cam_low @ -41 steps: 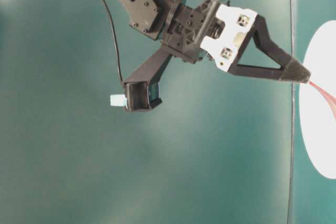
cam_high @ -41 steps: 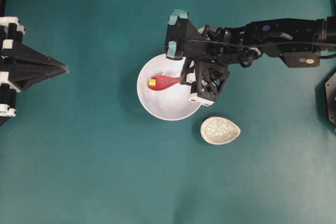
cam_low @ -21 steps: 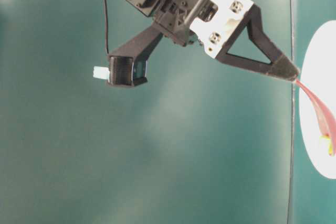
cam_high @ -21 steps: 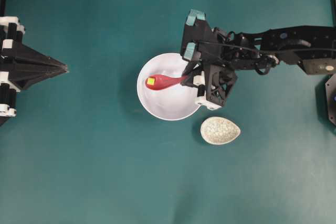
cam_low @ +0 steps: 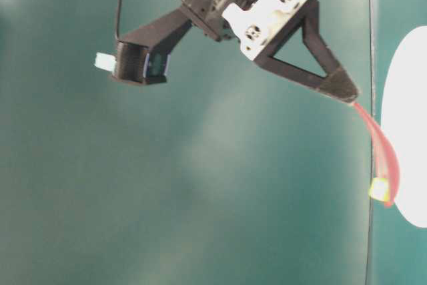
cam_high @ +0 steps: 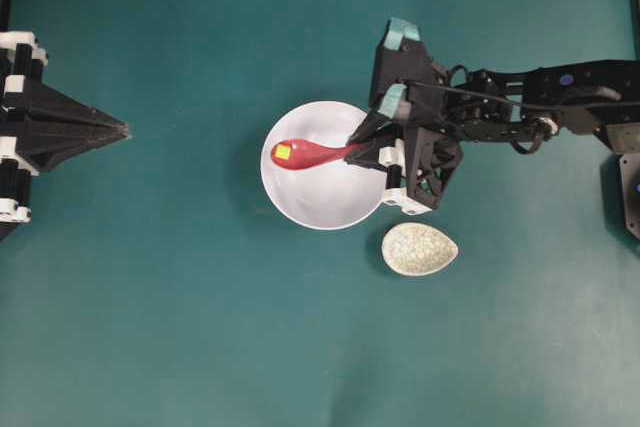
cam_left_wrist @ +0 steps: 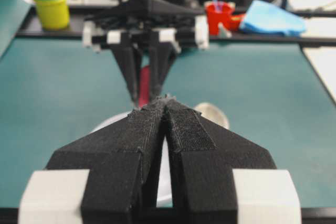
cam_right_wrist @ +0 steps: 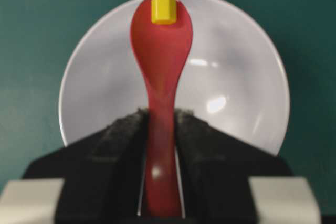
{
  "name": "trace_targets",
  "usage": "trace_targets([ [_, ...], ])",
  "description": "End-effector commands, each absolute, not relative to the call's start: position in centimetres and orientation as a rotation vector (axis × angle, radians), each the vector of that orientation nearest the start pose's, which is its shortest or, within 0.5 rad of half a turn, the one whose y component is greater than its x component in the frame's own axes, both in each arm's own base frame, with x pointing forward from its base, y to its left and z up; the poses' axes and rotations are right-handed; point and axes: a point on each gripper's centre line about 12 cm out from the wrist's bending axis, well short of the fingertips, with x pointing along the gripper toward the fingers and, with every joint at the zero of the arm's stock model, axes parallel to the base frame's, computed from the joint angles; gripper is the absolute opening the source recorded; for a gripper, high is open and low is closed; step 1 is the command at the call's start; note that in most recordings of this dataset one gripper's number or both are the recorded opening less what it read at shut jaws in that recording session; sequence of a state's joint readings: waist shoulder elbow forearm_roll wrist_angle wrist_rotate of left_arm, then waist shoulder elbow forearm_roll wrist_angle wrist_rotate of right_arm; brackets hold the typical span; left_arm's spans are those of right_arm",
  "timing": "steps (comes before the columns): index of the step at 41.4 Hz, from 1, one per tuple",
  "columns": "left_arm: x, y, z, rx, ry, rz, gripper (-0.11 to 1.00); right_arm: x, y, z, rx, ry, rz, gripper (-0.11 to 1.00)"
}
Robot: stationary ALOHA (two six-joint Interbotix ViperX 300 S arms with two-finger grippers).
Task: Scoop the yellow hexagonal prism block from the bowl with a spoon using the right arm.
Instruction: 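Raise the spoon with the yellow block up out of the bowl, then hold the spoon with the block steady above the bowl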
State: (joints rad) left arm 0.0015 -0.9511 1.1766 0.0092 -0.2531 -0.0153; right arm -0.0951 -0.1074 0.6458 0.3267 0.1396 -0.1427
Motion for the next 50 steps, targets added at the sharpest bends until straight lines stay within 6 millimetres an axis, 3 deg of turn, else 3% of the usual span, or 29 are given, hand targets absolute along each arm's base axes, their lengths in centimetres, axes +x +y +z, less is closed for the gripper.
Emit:
trace_targets([
  [1, 20.3, 0.0, 29.7, -0.005, -0.06, -0.003, 0.01, 37.4, -3.1, 22.8, 0.217, 0.586, -0.108, 0.25],
  [21, 20.3, 0.0, 29.7, -0.005, -0.06, -0.003, 0.01, 35.3, -2.8, 24.6, 0.214, 0.538, -0.101, 0.25],
  [40, 20.3, 0.0, 29.7, -0.005, -0.06, -0.003, 0.01, 31.3, -2.4, 26.7, 0.212, 0.471, -0.093, 0.25],
  [50, 20.3, 0.0, 29.7, -0.005, -0.06, -0.003, 0.01, 30.7, -2.4, 27.2, 0.211, 0.45, -0.091, 0.25],
])
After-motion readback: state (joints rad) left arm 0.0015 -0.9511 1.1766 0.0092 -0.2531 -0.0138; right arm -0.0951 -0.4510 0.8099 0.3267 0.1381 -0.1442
